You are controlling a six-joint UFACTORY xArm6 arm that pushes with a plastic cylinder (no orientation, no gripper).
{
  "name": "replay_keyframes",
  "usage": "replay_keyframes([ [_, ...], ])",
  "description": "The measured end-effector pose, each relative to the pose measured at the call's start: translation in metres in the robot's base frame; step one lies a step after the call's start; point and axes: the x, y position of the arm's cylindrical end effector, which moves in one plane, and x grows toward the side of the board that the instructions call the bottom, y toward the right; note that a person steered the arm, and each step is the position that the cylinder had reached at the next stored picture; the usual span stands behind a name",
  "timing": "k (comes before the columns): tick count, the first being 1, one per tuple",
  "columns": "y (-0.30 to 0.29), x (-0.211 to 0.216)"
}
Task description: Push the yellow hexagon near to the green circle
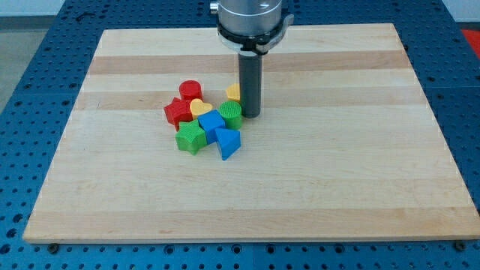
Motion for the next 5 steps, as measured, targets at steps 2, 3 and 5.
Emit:
replay_keyframes([
  [2, 0.024, -0.055],
  [3, -0.017, -0.066],
  [5, -0.022, -0.061],
])
